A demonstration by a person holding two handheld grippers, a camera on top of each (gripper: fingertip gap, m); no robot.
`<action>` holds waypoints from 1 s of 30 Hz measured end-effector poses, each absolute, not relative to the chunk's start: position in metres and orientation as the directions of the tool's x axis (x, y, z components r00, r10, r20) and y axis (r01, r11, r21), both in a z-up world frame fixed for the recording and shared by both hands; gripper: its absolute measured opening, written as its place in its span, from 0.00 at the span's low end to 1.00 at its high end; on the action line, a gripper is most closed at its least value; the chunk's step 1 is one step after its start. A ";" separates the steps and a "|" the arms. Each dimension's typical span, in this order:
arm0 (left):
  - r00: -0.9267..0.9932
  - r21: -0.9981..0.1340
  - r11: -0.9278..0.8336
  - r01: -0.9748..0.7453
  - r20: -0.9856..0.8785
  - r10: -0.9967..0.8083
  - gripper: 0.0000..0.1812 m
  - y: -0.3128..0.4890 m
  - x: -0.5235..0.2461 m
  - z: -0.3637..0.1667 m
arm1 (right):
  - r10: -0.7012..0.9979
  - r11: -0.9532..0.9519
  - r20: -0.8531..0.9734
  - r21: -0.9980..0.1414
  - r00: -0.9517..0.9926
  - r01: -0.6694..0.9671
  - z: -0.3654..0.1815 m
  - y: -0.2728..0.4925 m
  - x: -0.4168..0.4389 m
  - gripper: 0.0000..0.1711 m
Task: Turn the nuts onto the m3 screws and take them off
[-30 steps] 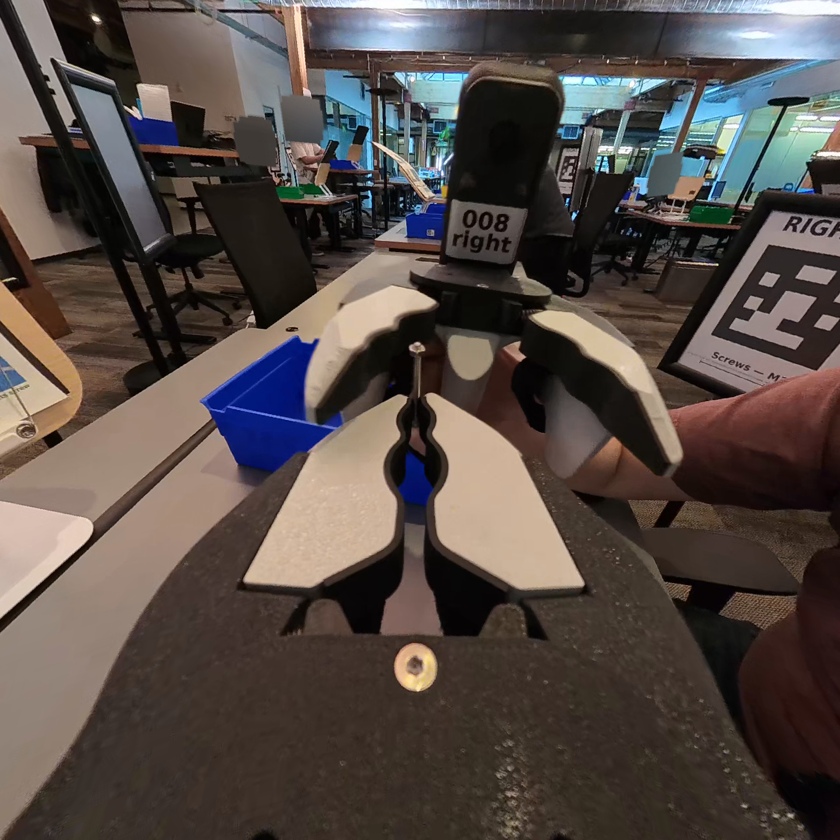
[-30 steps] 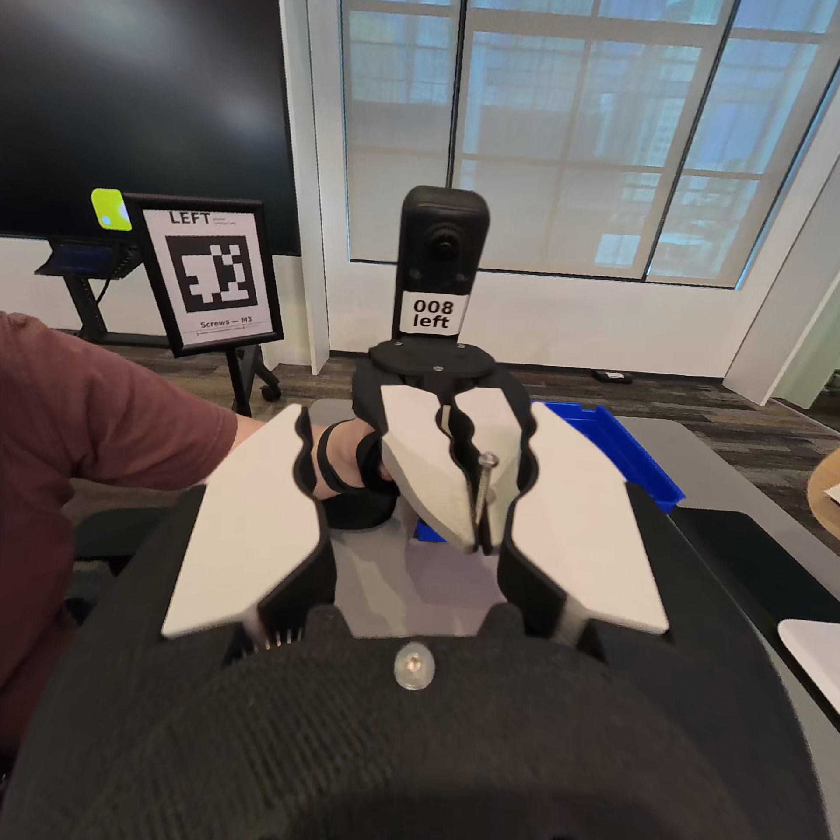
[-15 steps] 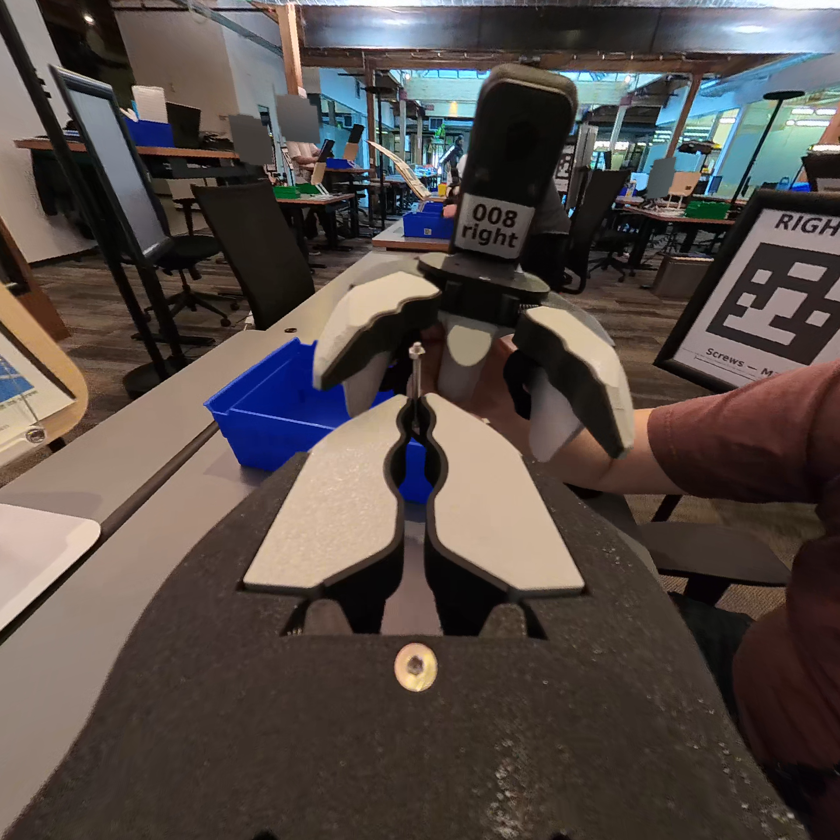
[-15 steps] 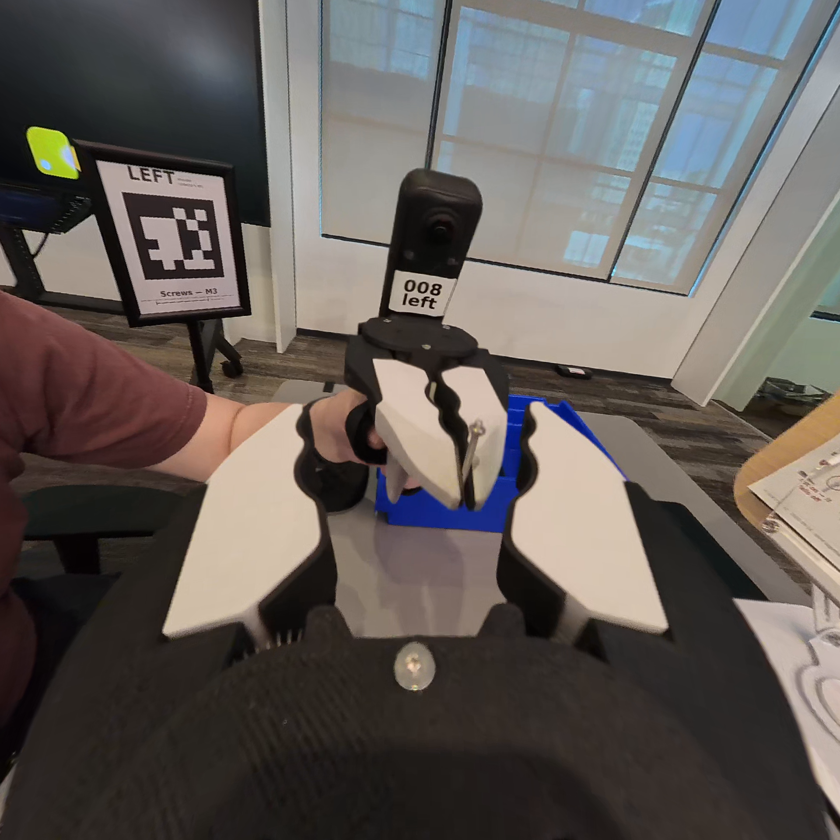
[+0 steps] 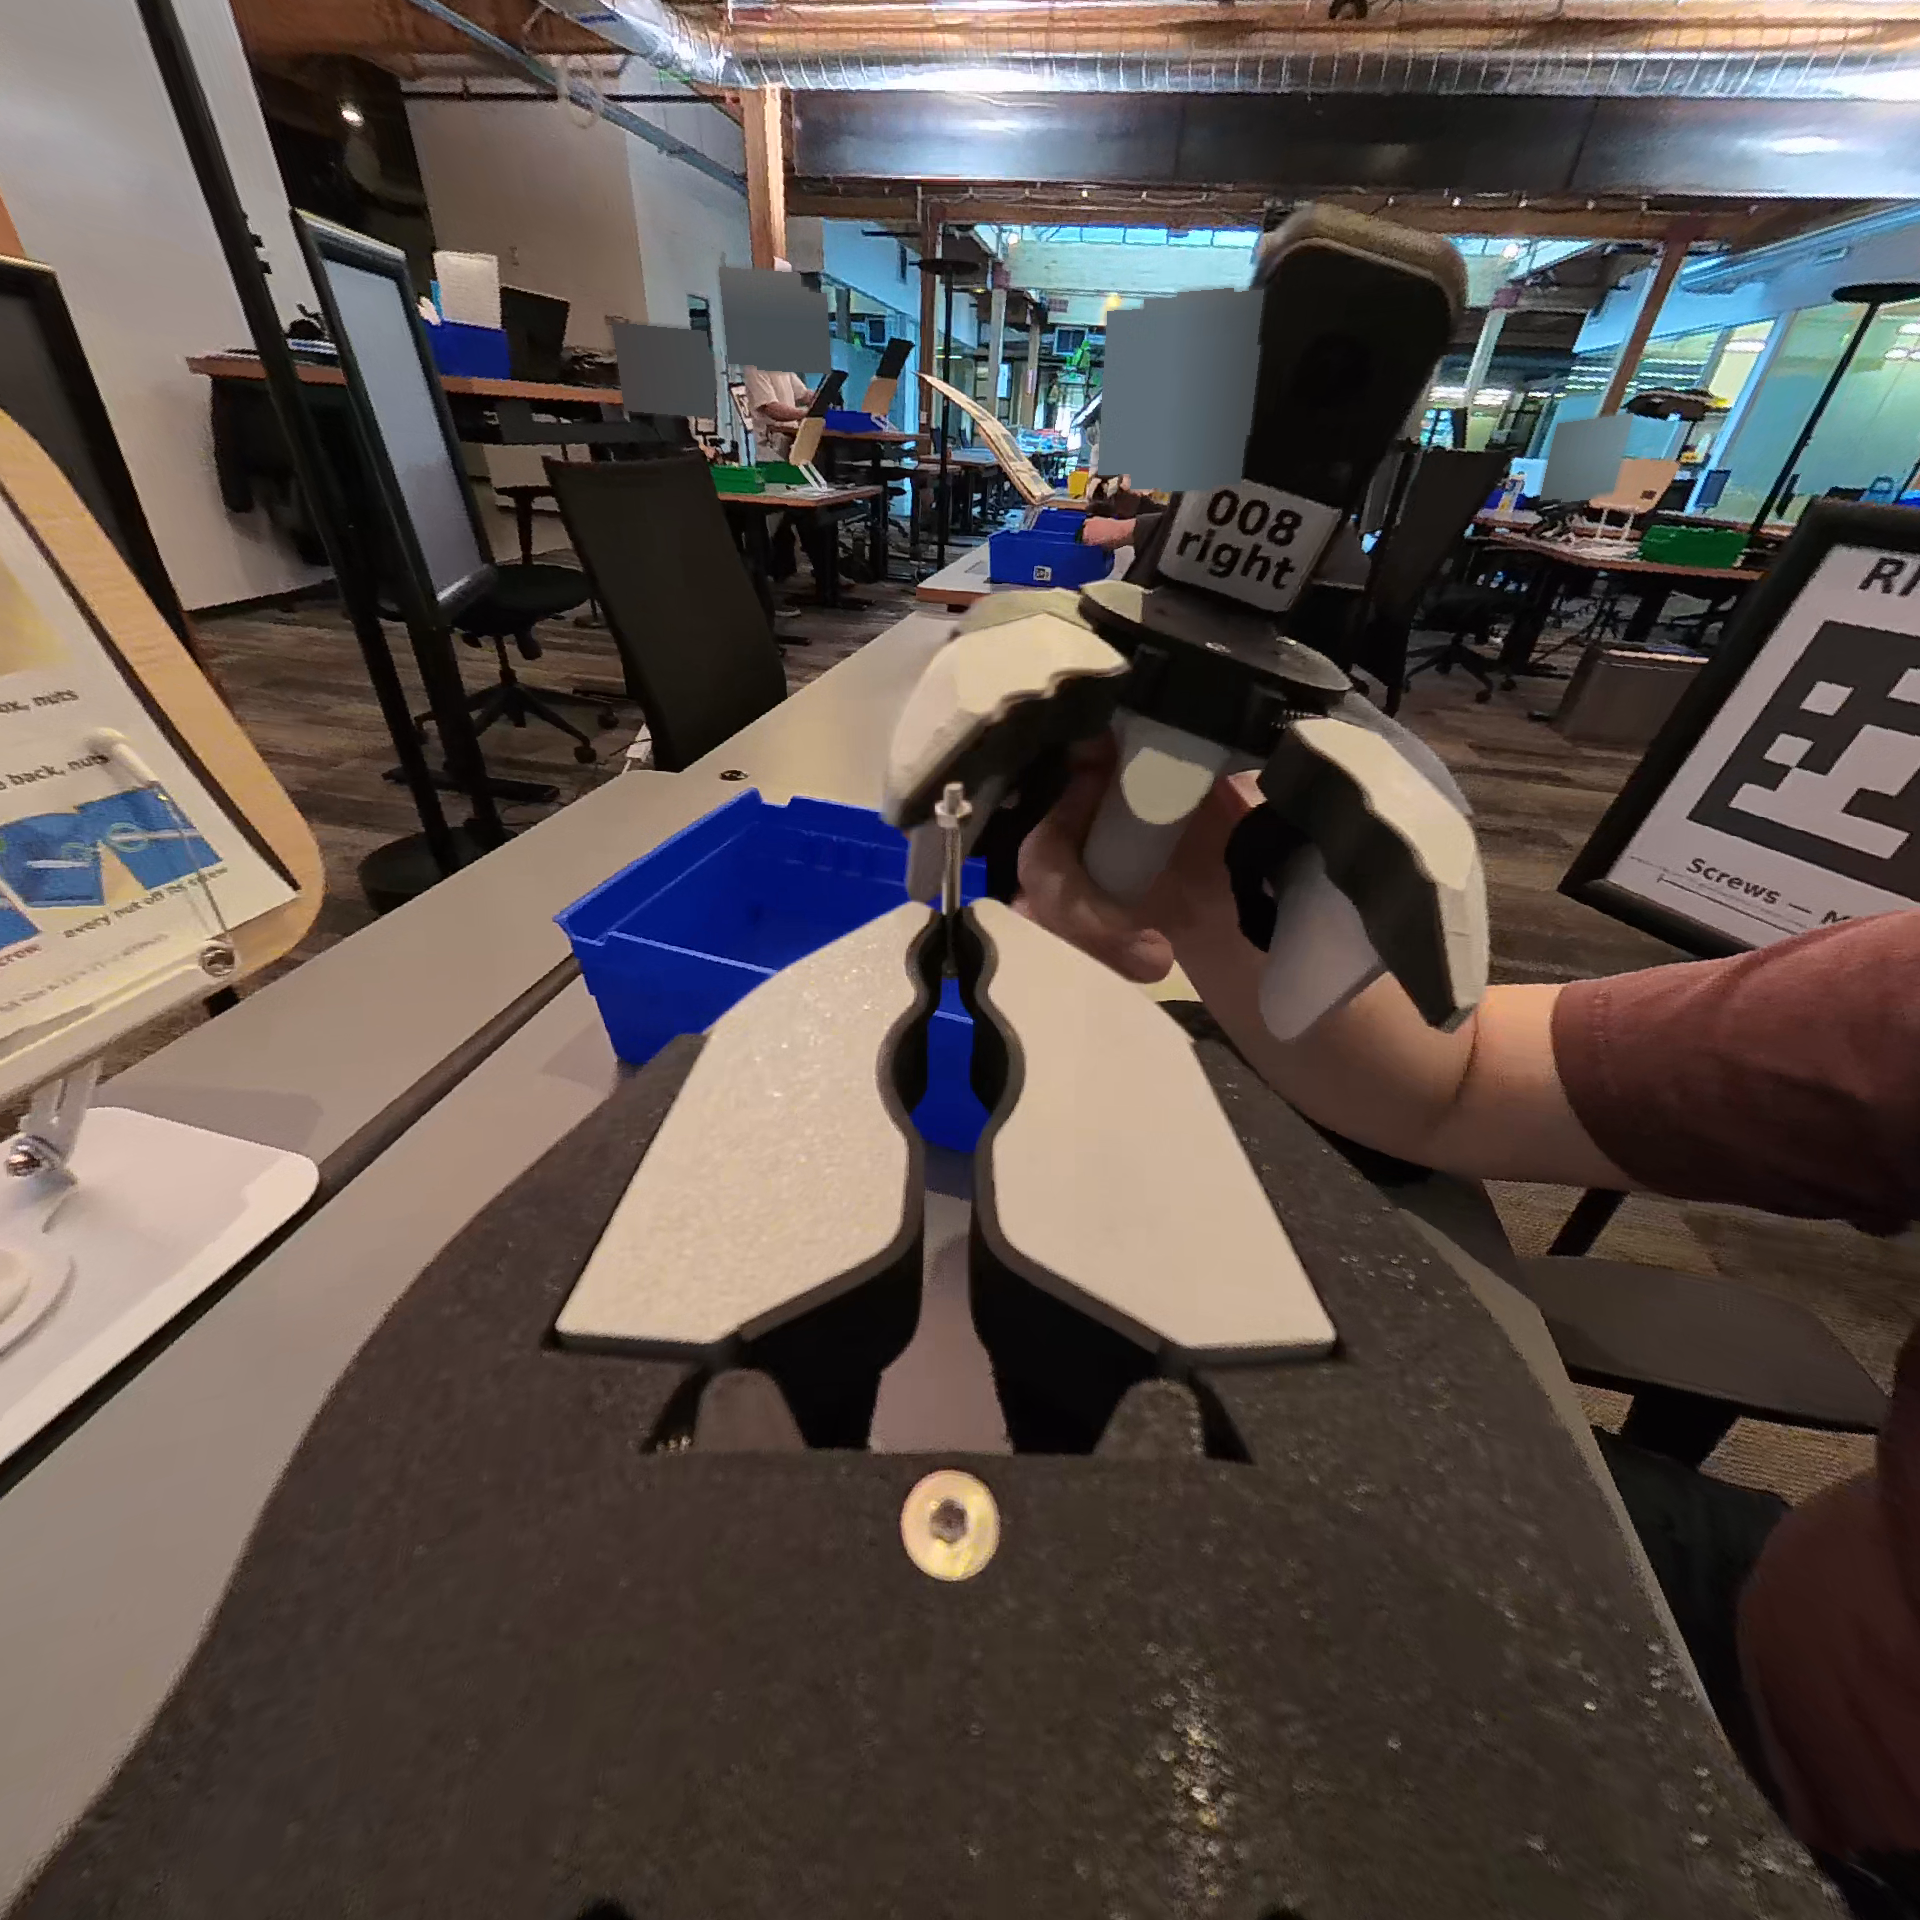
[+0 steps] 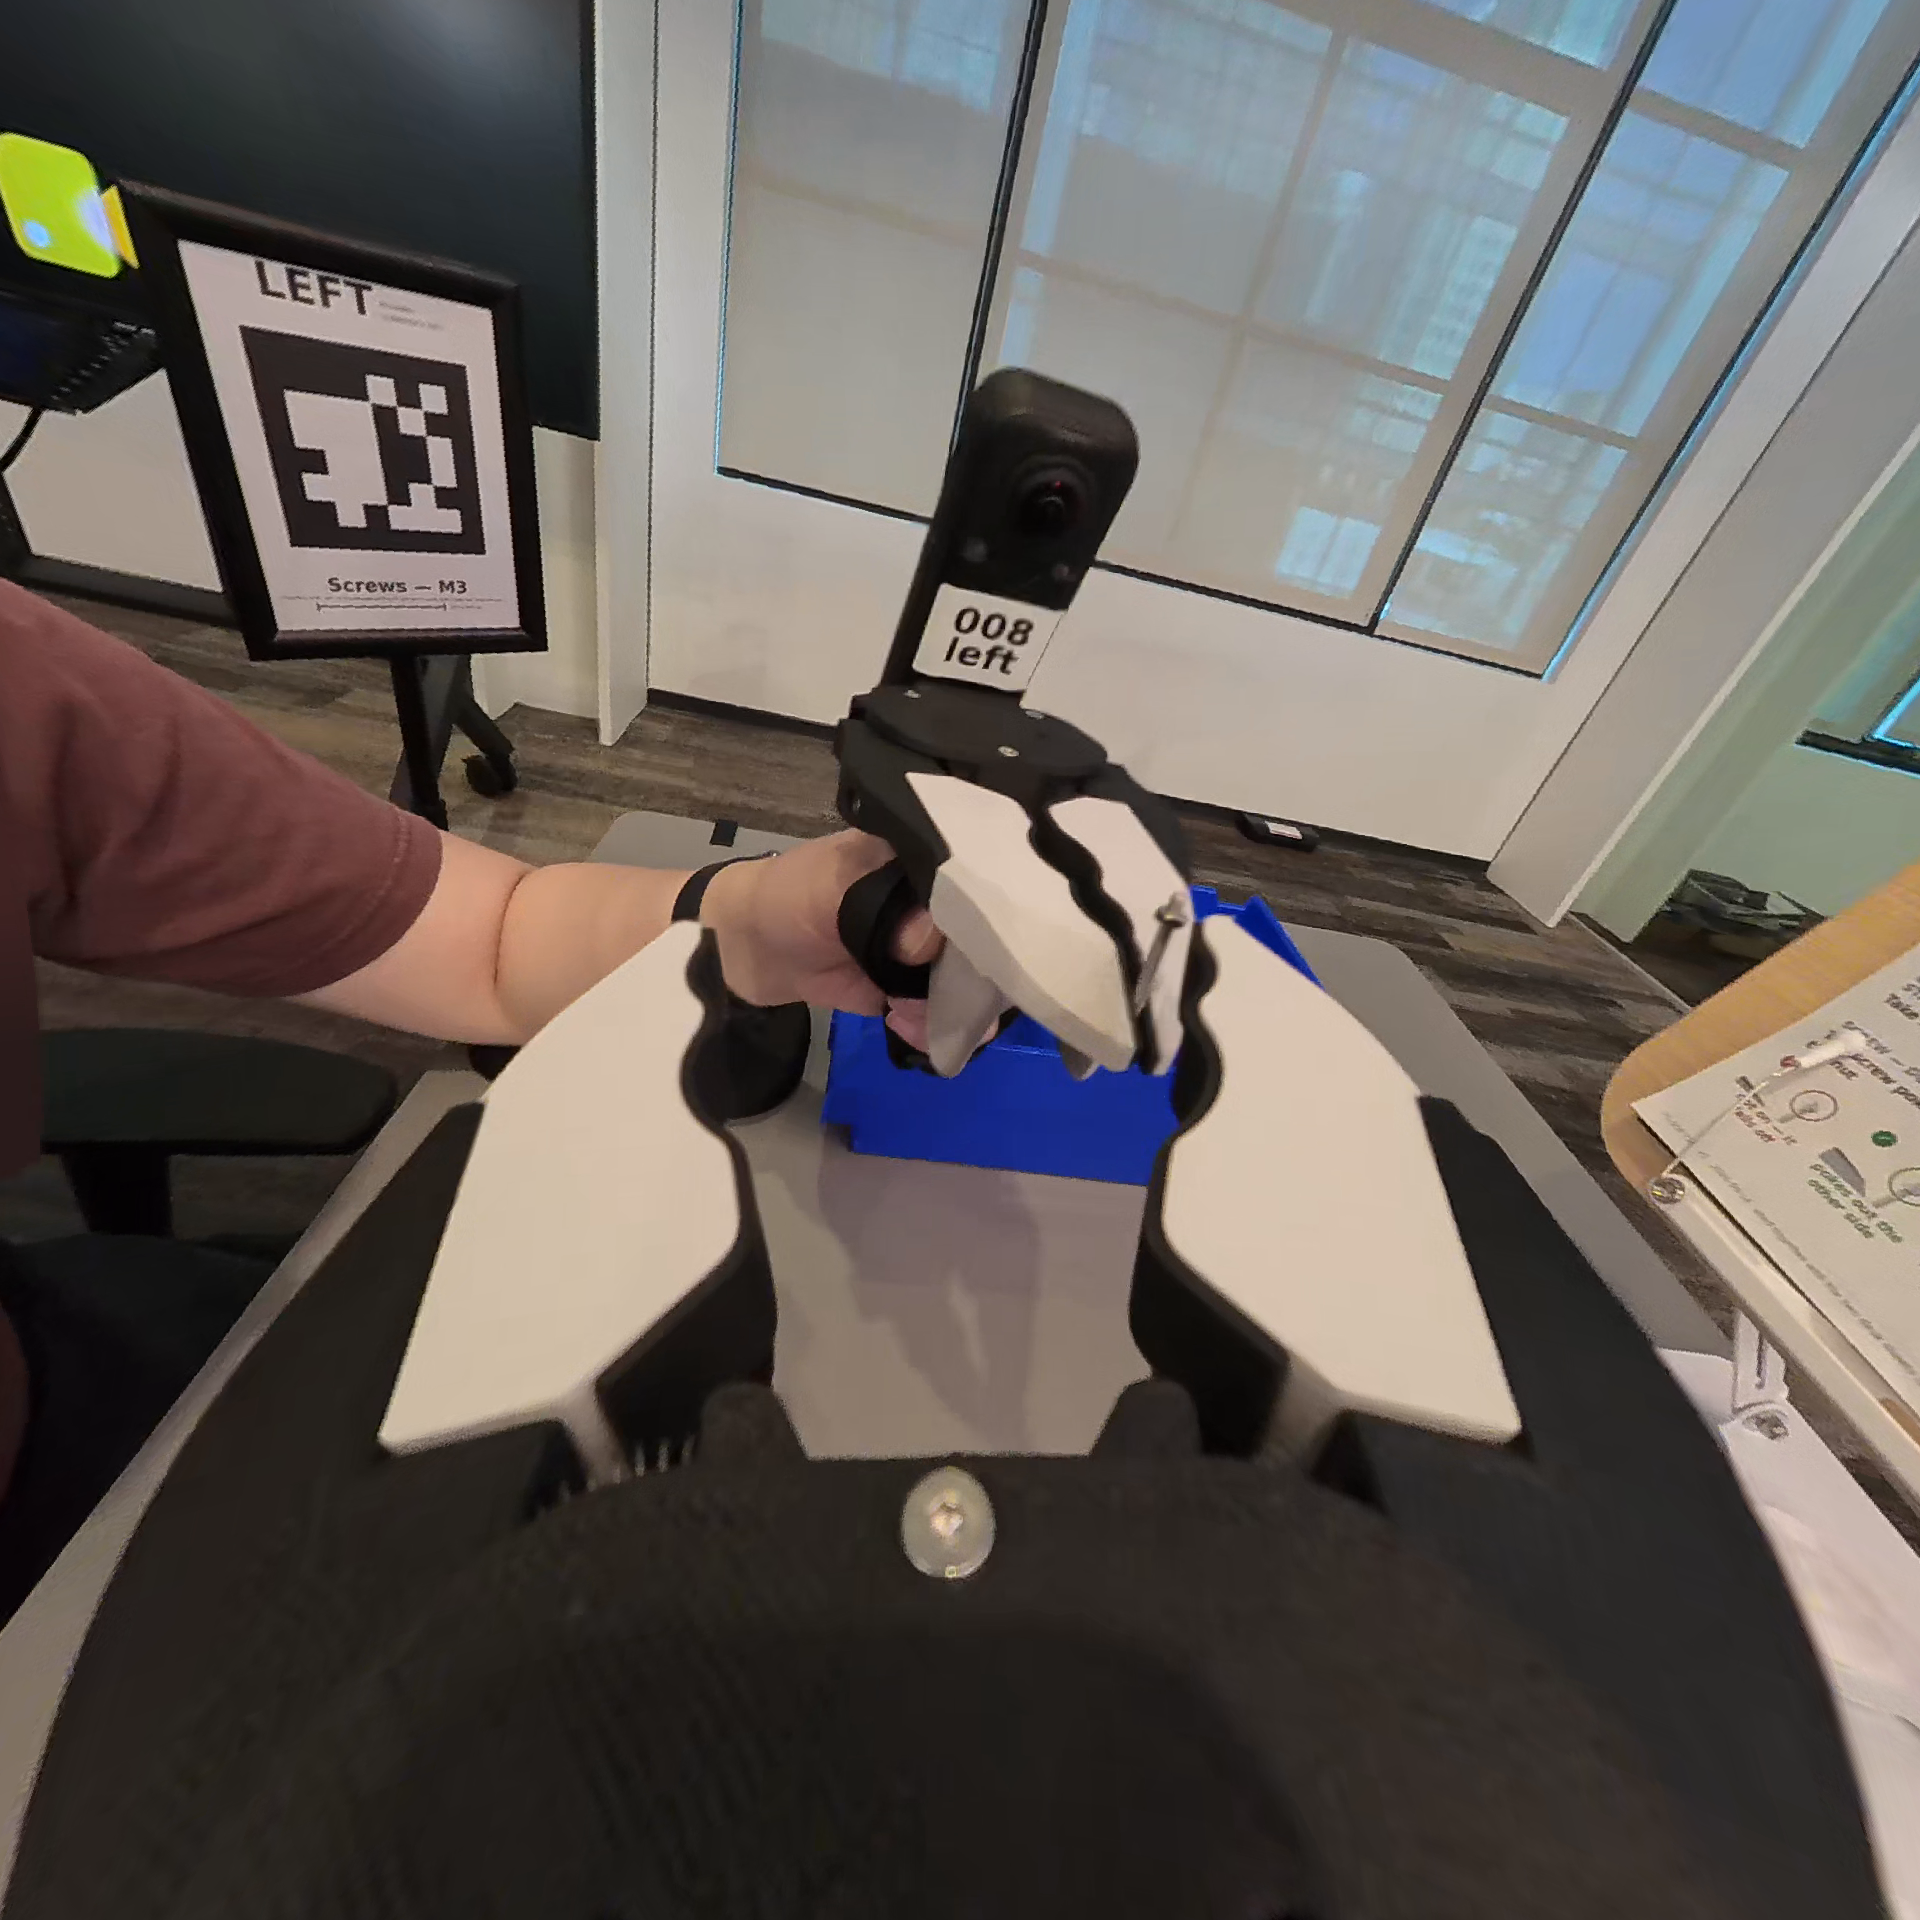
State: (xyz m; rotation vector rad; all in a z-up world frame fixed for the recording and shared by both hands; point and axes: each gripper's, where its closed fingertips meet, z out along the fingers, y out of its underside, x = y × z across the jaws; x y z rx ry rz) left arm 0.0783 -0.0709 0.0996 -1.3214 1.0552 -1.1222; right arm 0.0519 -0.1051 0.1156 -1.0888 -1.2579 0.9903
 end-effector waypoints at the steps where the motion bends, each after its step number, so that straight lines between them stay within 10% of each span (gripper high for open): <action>1: 0.154 -0.998 -0.056 0.007 0.056 -0.987 0.01 -0.073 0.081 0.098 | 0.974 0.207 0.208 -0.978 0.088 0.016 0.115 -0.102 0.051 0.50; 30: 0.143 -0.999 -0.043 -0.002 0.042 -0.989 0.01 -0.079 0.087 0.098 | 0.983 0.180 0.181 -0.983 0.027 0.027 0.106 -0.112 0.037 0.54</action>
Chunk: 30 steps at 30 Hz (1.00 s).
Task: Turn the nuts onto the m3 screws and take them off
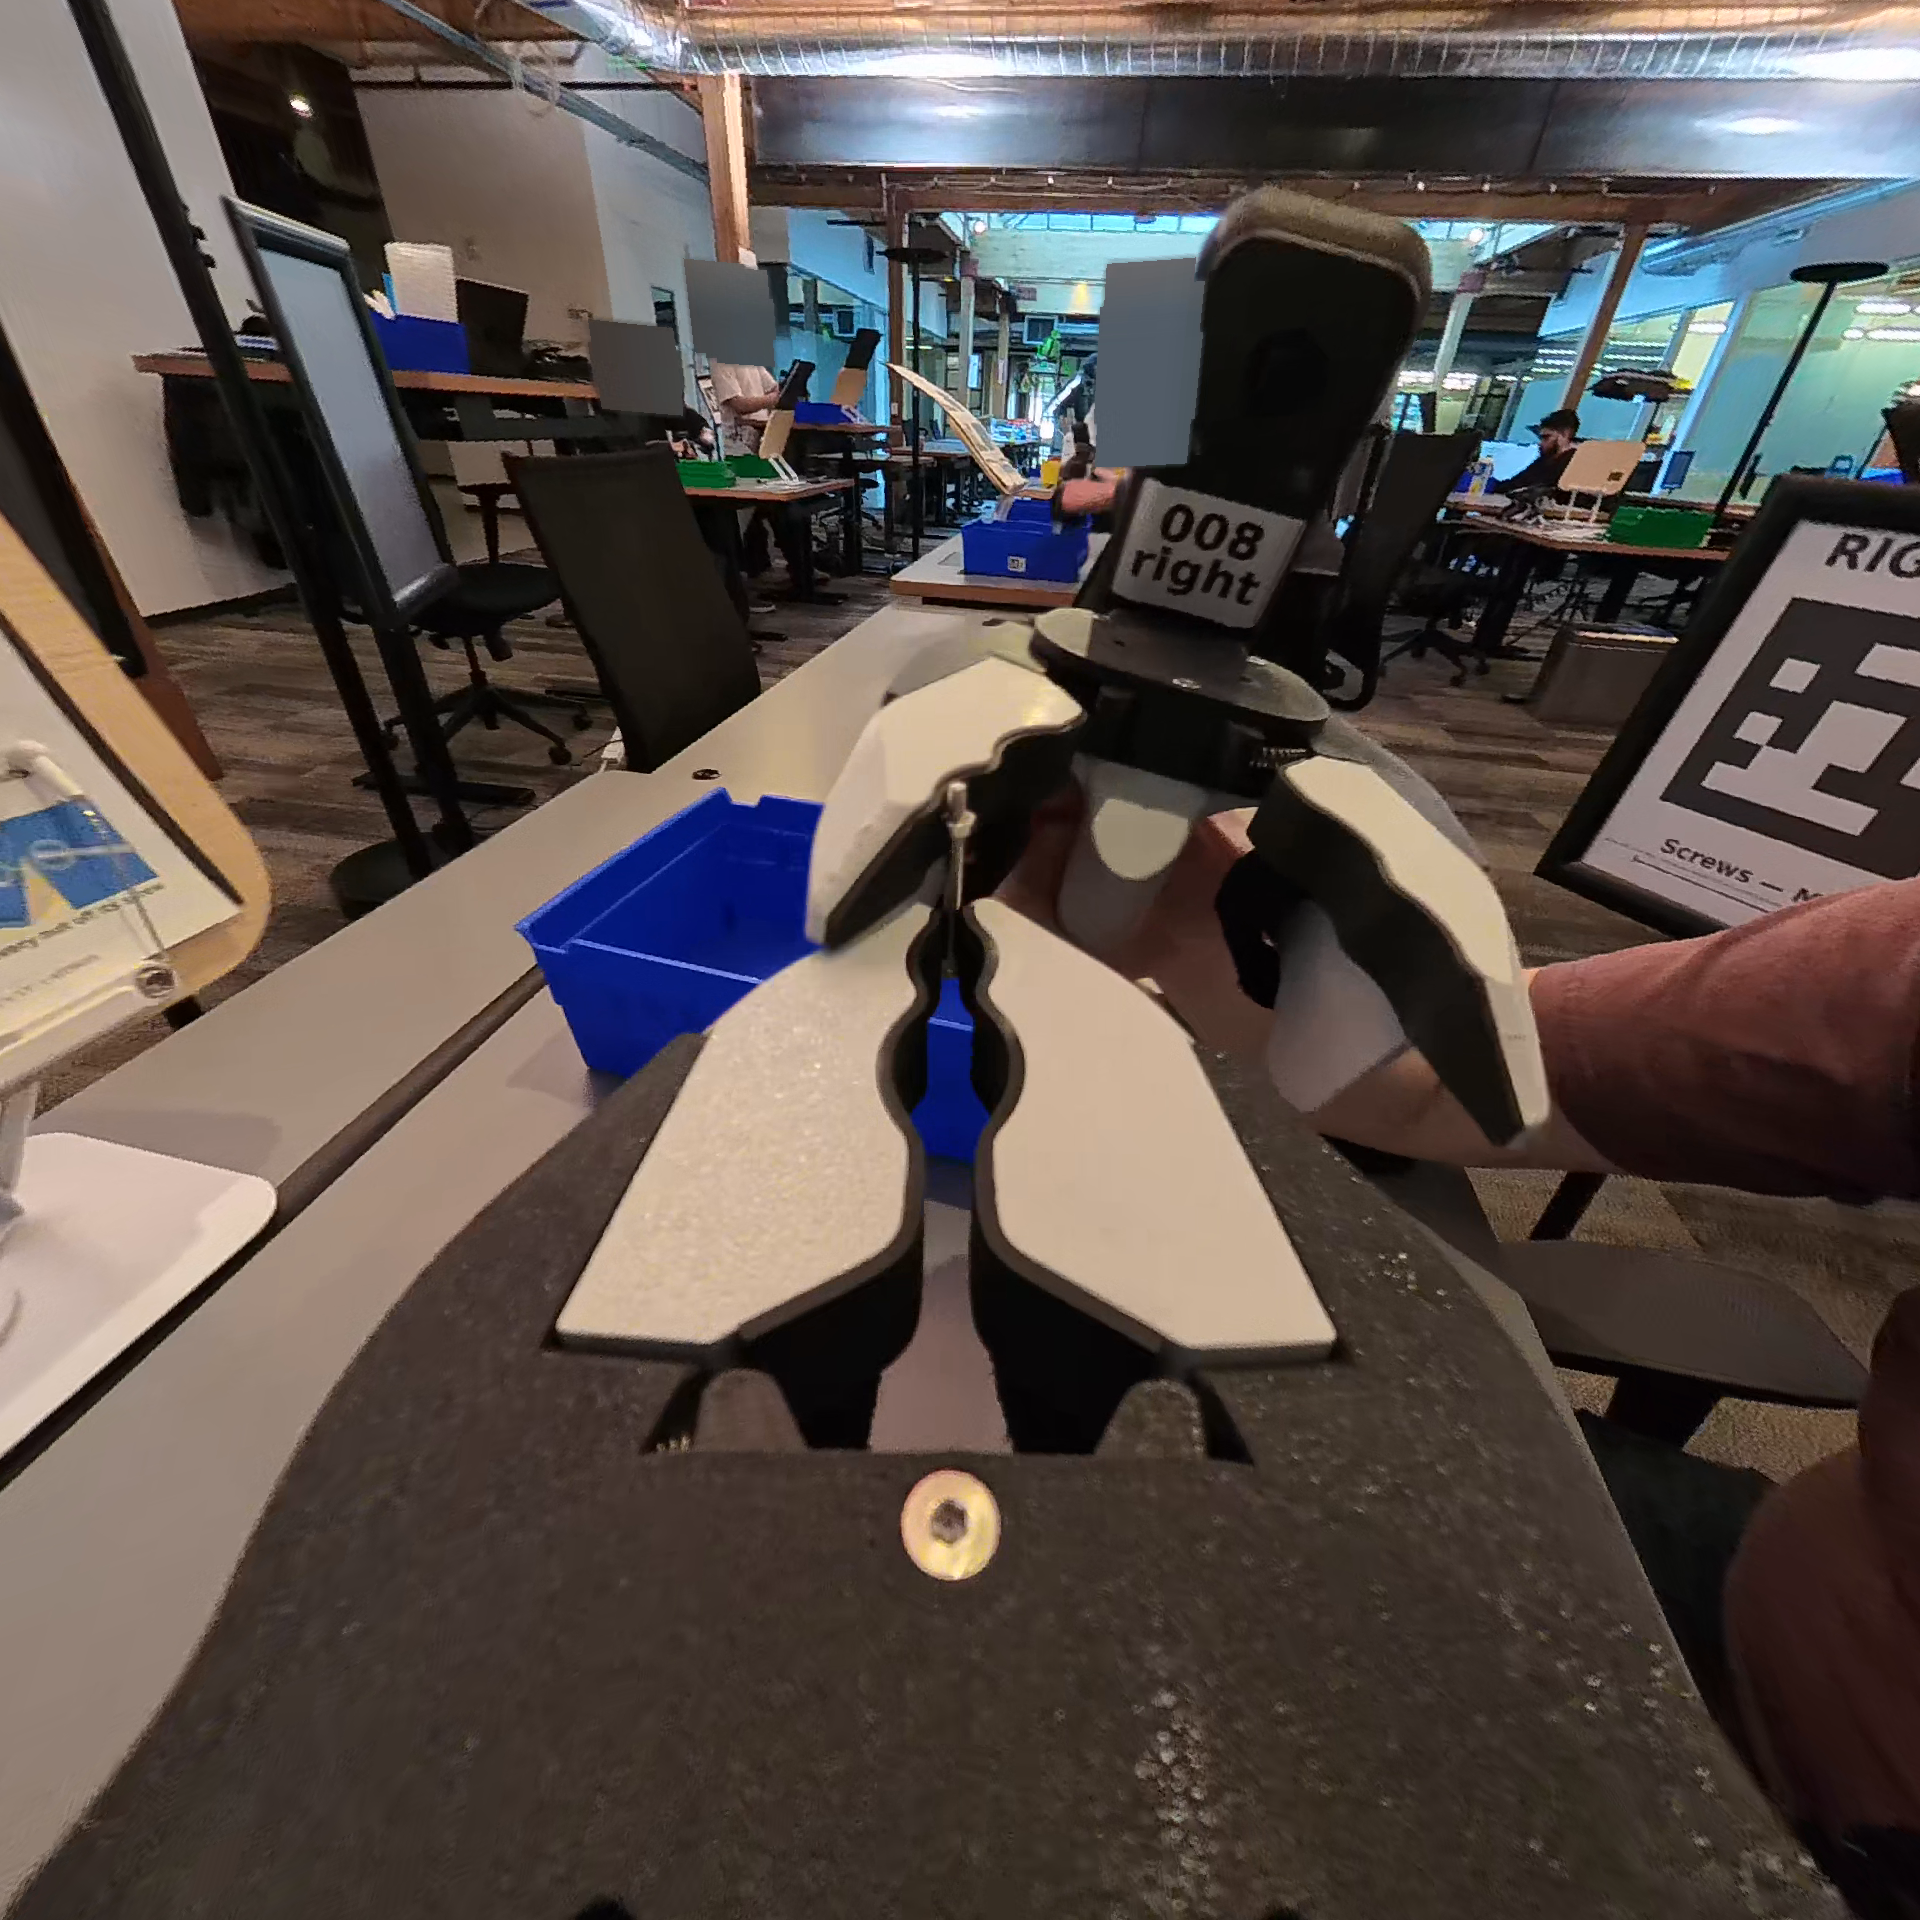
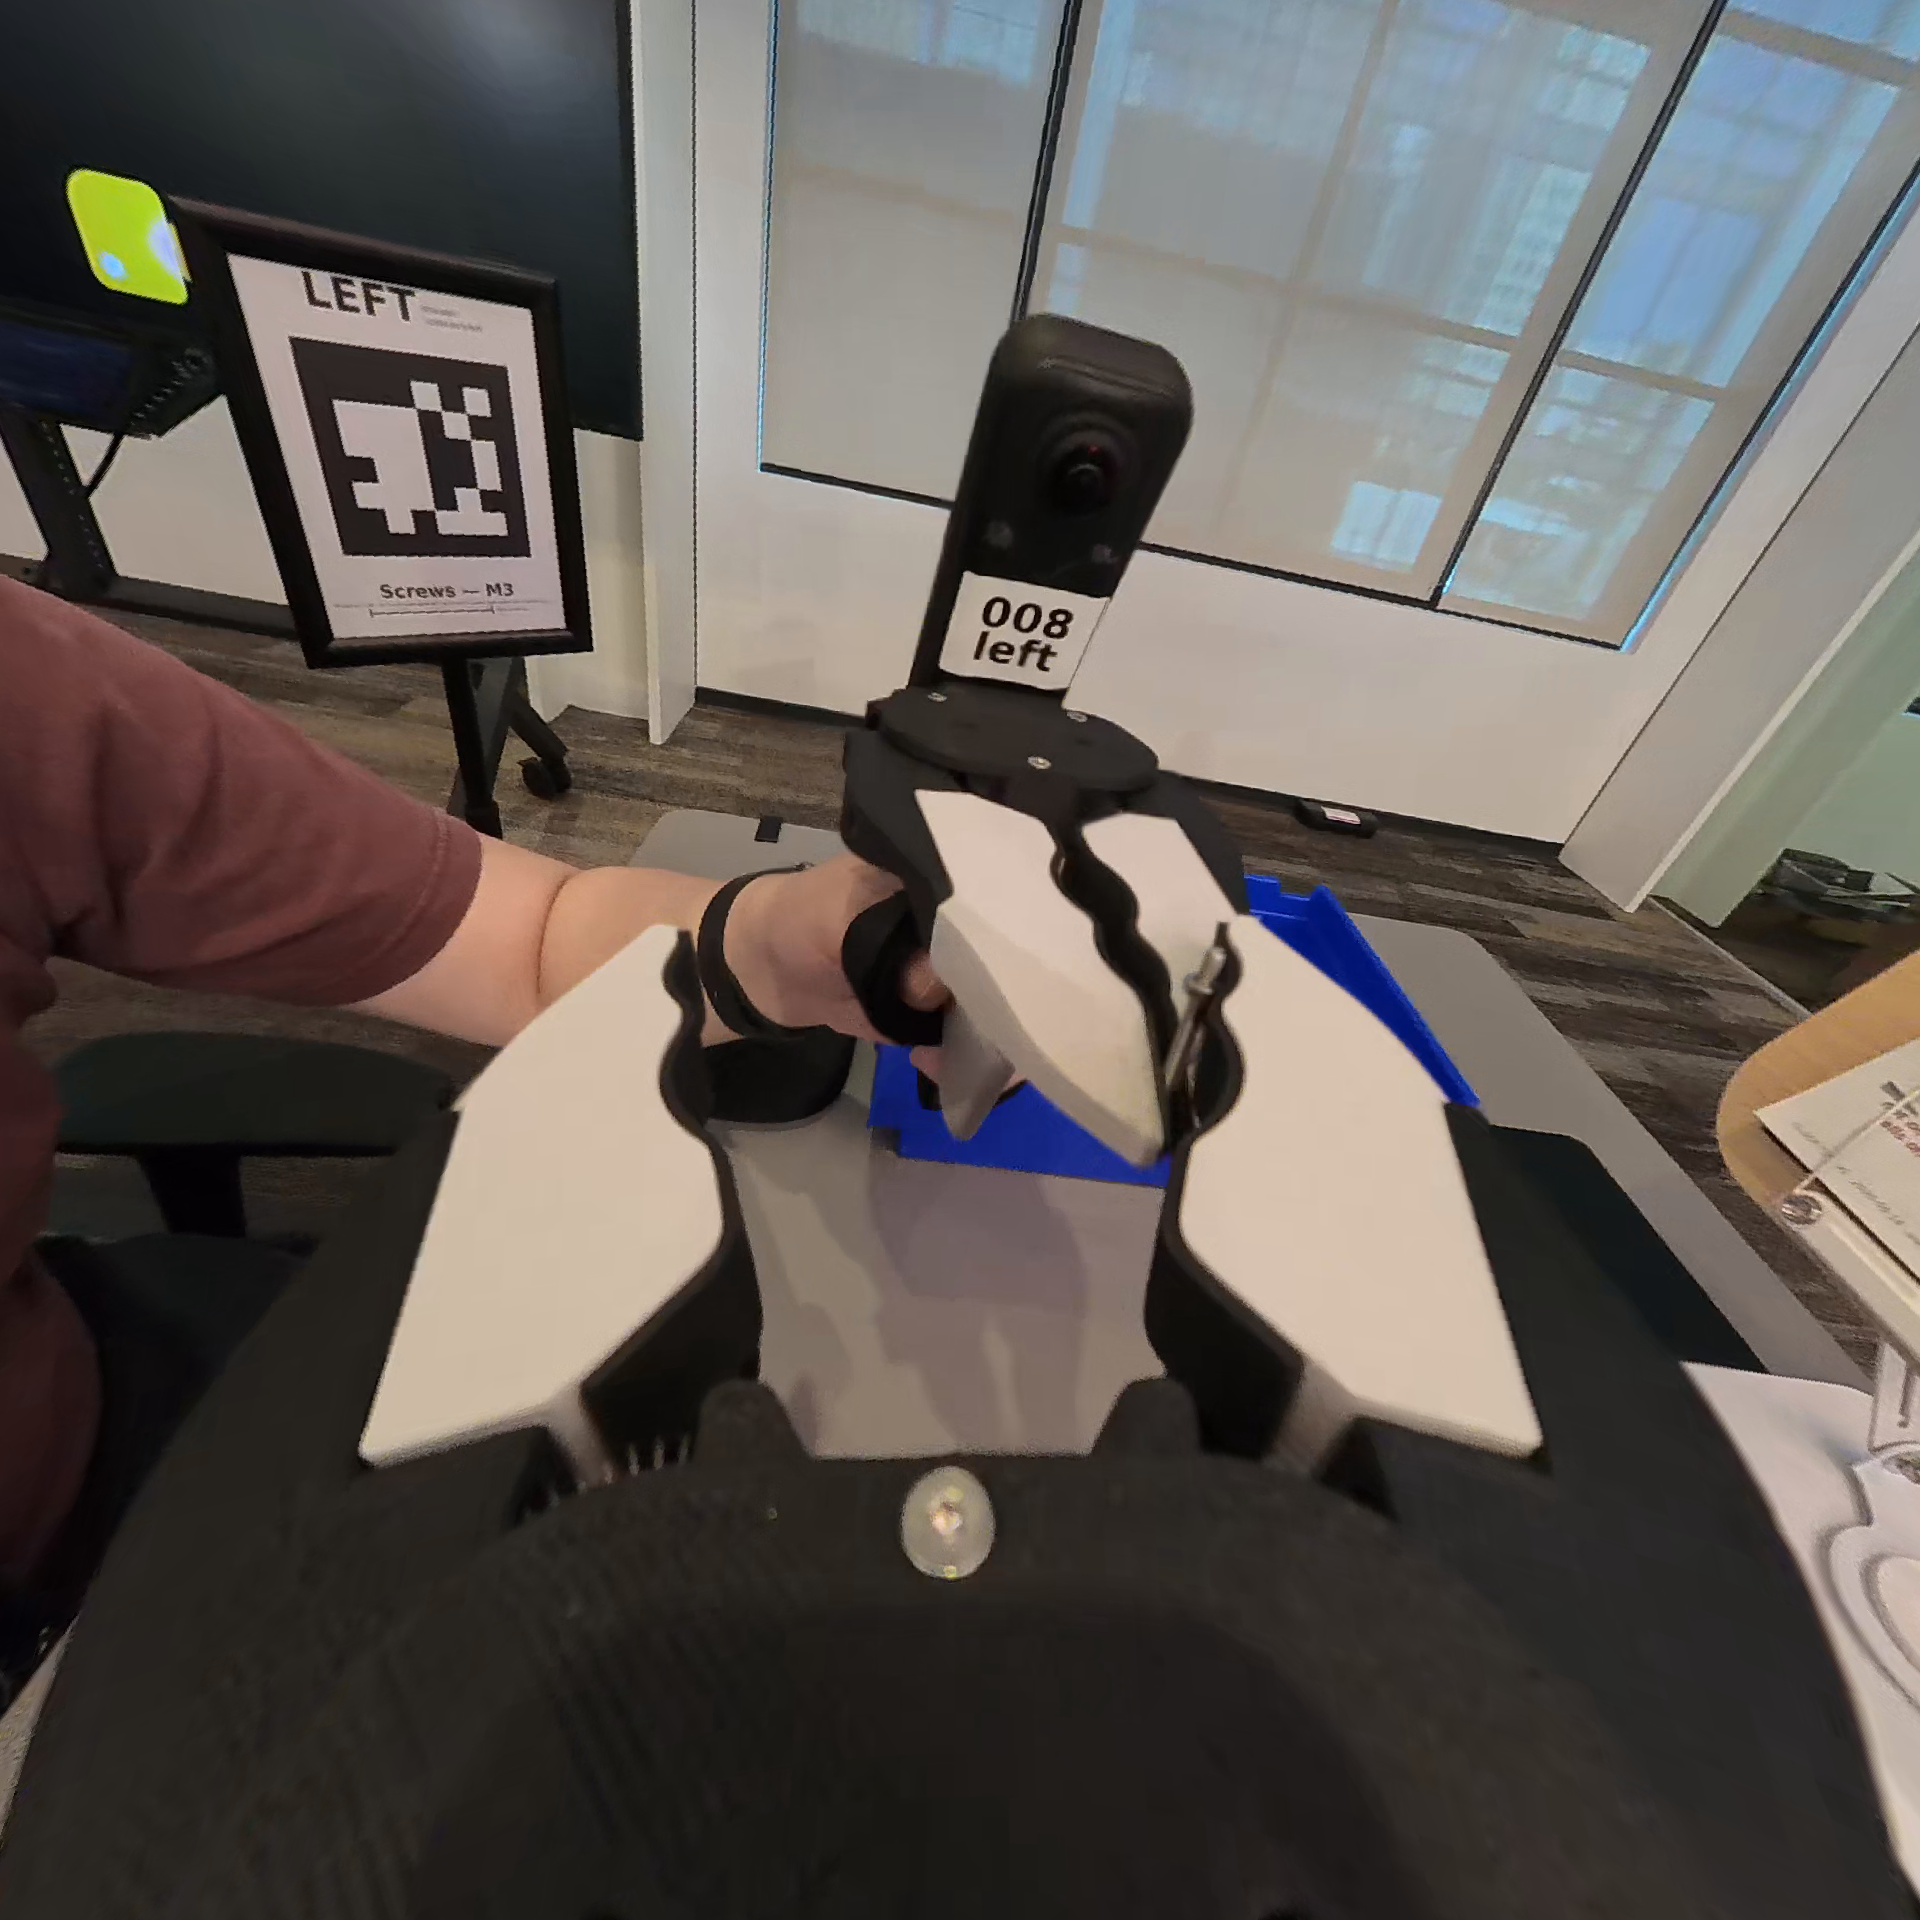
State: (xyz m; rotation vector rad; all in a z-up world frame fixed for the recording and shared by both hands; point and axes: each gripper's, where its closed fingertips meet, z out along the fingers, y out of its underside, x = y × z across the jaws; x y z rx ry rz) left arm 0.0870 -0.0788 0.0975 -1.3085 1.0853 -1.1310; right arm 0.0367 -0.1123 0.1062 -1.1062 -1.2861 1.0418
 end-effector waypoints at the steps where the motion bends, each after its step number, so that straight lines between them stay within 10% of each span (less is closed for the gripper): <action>1: 0.149 -0.999 -0.046 0.003 0.046 -0.988 0.01 -0.077 0.084 0.099 | 0.983 0.179 0.179 -0.984 0.034 0.025 0.108 -0.111 0.039 0.55; 30: 0.197 -0.999 -0.034 0.025 0.038 -0.980 0.01 -0.070 0.074 0.108 | 0.977 0.193 0.192 -0.981 0.092 0.005 0.119 -0.099 0.056 0.43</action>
